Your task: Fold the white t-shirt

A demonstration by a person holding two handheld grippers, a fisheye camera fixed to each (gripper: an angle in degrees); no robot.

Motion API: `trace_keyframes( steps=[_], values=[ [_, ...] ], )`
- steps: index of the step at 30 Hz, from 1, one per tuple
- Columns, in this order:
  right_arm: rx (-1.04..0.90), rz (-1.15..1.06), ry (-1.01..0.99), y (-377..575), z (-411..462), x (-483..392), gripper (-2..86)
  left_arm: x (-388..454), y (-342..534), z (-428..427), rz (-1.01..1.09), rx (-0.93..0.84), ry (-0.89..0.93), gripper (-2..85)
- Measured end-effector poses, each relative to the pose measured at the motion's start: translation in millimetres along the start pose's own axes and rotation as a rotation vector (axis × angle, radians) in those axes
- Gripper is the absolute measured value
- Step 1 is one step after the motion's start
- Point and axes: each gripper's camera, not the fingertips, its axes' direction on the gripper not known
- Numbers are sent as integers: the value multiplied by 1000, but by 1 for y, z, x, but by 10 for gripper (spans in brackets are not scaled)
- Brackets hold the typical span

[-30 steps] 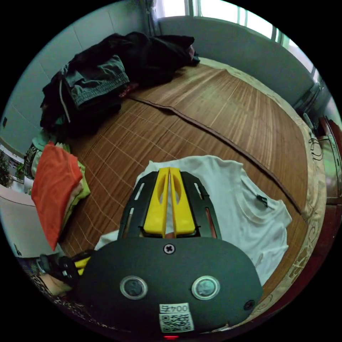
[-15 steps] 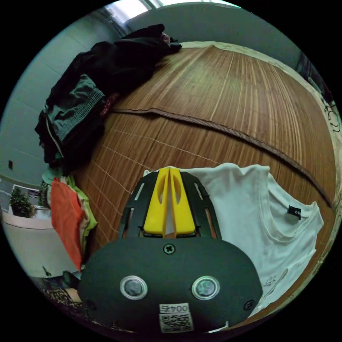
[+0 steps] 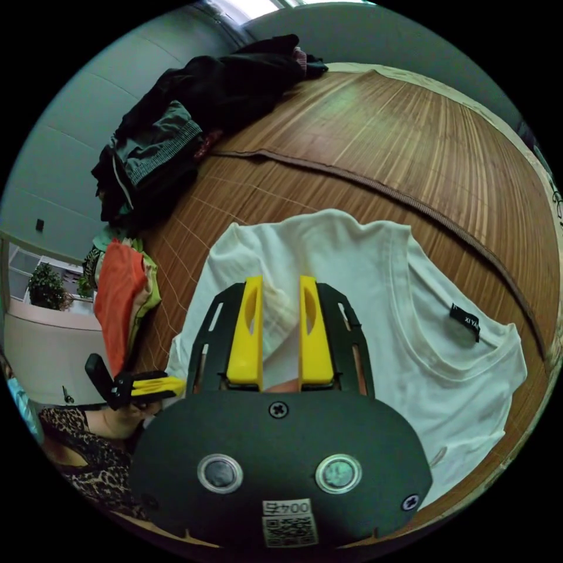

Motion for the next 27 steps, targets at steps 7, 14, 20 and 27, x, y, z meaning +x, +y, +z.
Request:
trace_keyframes(
  steps=[7, 14, 20, 27],
  values=[
    [86, -38, 237, 24, -19, -74, 26, -13, -1, 6, -16, 0, 24, 3],
    [82, 213, 326, 53, 7, -68, 39, -18, -2, 11, -15, 1, 21, 3],
    [293, 234, 356, 80, -4, -76, 49, -20, -3, 15, -16, 1, 23, 4],
    [338, 20, 313, 68, 16, -120, 21, -21, -4, 18, -19, 1, 28, 5]
  ],
)
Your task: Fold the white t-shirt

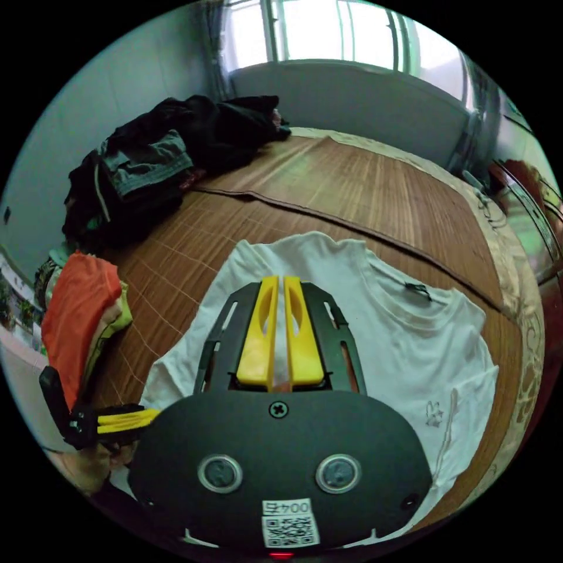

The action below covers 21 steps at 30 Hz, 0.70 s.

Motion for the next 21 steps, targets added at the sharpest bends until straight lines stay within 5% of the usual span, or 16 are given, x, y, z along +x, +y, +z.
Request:
trace_keyframes(
  steps=[6, 21],
  values=[
    [-174, -78, -22, -20, 66, -37, -5, 2, 0, 2, 4, 2, -3, 4],
    [-152, -98, -162, 88, 24, -56, -7, 7, 0, 1, -1, 3, 4, 3]
  ],
)
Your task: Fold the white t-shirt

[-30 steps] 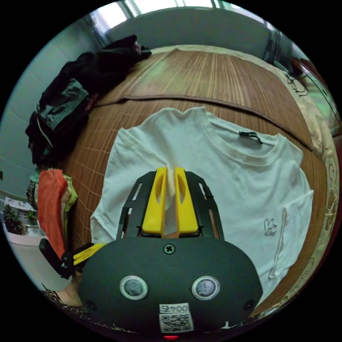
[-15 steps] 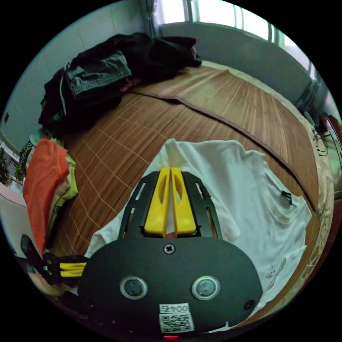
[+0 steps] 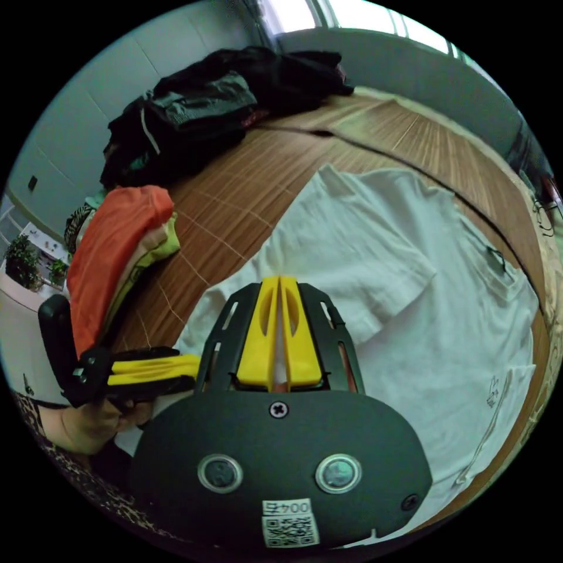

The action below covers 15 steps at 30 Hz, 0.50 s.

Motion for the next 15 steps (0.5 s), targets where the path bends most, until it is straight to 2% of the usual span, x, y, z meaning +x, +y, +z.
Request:
trace_keyframes(
  steps=[4, 7, 12, 15],
  values=[
    [90, 27, -18, 20, -20, -2, -7, 1, 1, -2, -4, 0, 7, 3],
    [-40, -2, -48, 36, 3, -8, -5, 5, 1, -3, -2, -3, -3, 4],
    [75, 30, -66, 58, -30, 0, -7, 6, 3, -7, -11, -1, 11, 5],
    [-1, 67, -123, 80, -23, 8, -7, 9, 4, -9, -13, -1, 9, 5]
  ],
)
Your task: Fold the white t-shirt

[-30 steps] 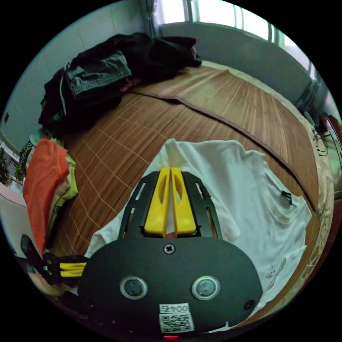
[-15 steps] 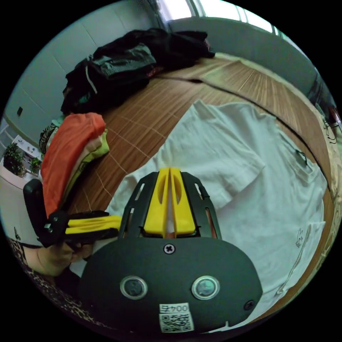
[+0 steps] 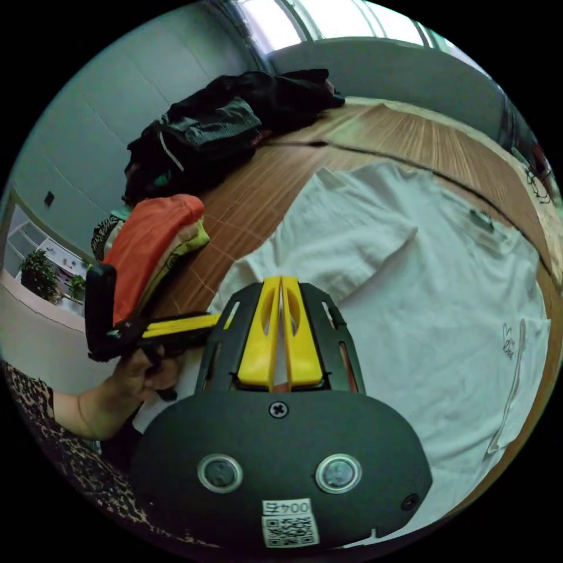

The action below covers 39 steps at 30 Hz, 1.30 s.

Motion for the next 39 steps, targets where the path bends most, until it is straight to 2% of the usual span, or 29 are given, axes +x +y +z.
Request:
trace_keyframes(
  steps=[1, 6, 9, 14, 21, 25, 33, 36, 39],
  values=[
    [-71, 8, 12, 8, 11, 2, -6, 1, 1, -1, -2, 0, 1, 5],
    [63, 16, 36, 30, -14, -3, -7, 7, 4, -6, -1, 1, -4, 5],
    [-91, 18, 38, 41, 9, -2, -7, 11, 7, -10, -1, -1, -7, 6],
    [87, 15, 44, 44, -19, -9, -7, 19, 12, -16, 0, 1, -8, 6],
    [19, -117, 77, 1, 15, -45, -7, 33, 22, -27, -1, 1, -5, 7],
    [-95, -119, 101, -10, 62, -55, -7, 41, 29, -34, -2, 1, -1, 7],
    [29, -64, 130, -3, 41, -61, -7, 64, 47, -49, -4, 0, 2, 7],
    [-103, -33, 161, -7, 60, -57, -7, 75, 55, -55, -2, -1, -2, 6],
    [4, -78, 247, 17, 29, -83, -7, 86, 64, -61, -4, -1, 1, 6]
  ],
)
